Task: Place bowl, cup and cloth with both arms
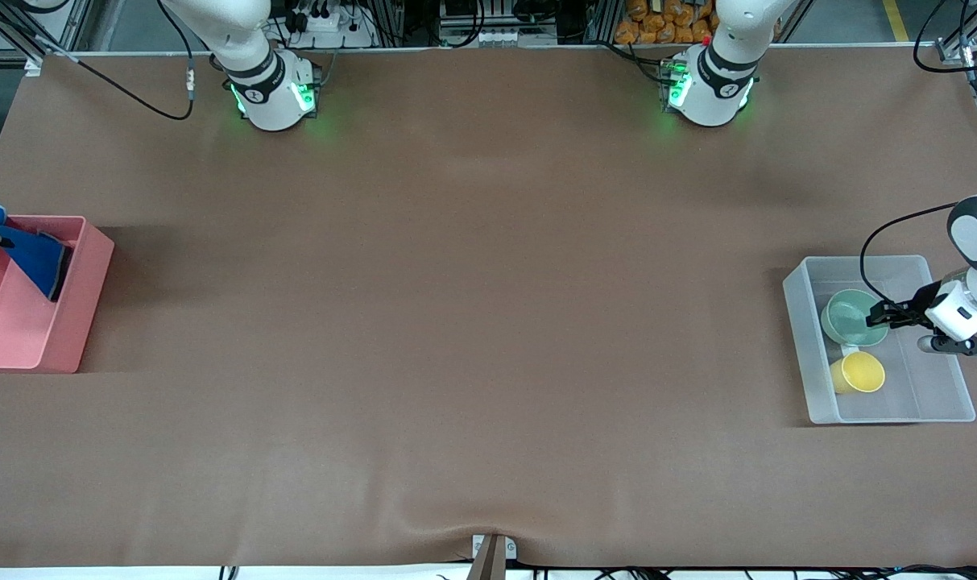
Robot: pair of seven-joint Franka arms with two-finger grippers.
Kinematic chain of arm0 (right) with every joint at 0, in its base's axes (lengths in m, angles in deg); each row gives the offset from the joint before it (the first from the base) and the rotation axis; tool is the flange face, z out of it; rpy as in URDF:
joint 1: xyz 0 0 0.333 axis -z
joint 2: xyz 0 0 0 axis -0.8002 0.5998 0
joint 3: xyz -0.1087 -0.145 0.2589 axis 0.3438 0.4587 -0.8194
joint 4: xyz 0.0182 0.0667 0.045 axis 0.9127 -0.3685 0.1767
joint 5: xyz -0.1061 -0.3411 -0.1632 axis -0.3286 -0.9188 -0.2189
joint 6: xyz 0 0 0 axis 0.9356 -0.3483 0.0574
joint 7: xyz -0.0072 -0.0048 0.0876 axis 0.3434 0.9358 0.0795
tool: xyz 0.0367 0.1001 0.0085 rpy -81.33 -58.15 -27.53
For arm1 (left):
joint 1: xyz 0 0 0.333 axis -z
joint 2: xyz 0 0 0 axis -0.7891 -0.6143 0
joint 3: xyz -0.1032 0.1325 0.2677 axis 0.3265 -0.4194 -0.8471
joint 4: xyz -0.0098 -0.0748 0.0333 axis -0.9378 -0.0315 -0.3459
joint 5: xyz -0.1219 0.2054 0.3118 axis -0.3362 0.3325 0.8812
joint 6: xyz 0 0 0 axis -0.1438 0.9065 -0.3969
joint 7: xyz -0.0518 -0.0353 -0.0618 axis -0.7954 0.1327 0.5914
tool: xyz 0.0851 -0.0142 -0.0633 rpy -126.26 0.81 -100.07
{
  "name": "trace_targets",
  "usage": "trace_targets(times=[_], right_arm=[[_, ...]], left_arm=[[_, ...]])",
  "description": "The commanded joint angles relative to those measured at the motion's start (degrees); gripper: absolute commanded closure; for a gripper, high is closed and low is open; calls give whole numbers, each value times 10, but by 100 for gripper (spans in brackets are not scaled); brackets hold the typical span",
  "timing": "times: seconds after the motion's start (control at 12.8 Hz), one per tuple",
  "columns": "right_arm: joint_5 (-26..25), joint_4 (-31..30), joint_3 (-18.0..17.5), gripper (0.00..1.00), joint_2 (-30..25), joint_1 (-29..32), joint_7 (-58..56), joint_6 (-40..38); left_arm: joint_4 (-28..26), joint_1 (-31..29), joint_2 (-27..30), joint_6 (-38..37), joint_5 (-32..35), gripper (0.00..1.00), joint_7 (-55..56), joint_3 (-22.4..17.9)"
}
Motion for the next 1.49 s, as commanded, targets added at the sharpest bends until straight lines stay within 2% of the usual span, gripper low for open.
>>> trace_targets(times=[0.0,0.08,0.24,0.31,0.55,0.71,0.94,1.18,1.25,1.41], right_arm=[[7,-5,3,0,-35,-41,75,-34],[7,-5,3,0,-47,-58,111,-53],[6,-5,4,0,-72,-93,186,-83],[3,-5,4,0,-89,-109,231,-103],[-1,-7,3,0,-138,-154,350,-150],[-14,-6,-14,0,-176,-167,424,-181],[-30,-7,-18,0,-227,-203,535,-196],[-47,-3,-55,0,-287,-202,605,-226],[-59,4,-65,0,-298,-203,635,-242],[-51,30,-82,0,-300,-202,726,-286]], left_arm=[[7,1,24,-31,11,46,0,4],[15,1,26,-43,11,36,0,4],[42,1,27,-76,11,4,1,17],[51,1,30,-85,11,0,2,18],[60,1,42,-86,10,0,4,27],[60,1,63,-87,9,0,5,36],[59,1,95,-89,4,0,47,59],[60,1,124,-128,4,0,94,90],[61,1,132,-140,3,0,105,97],[64,1,147,-164,2,0,142,119]])
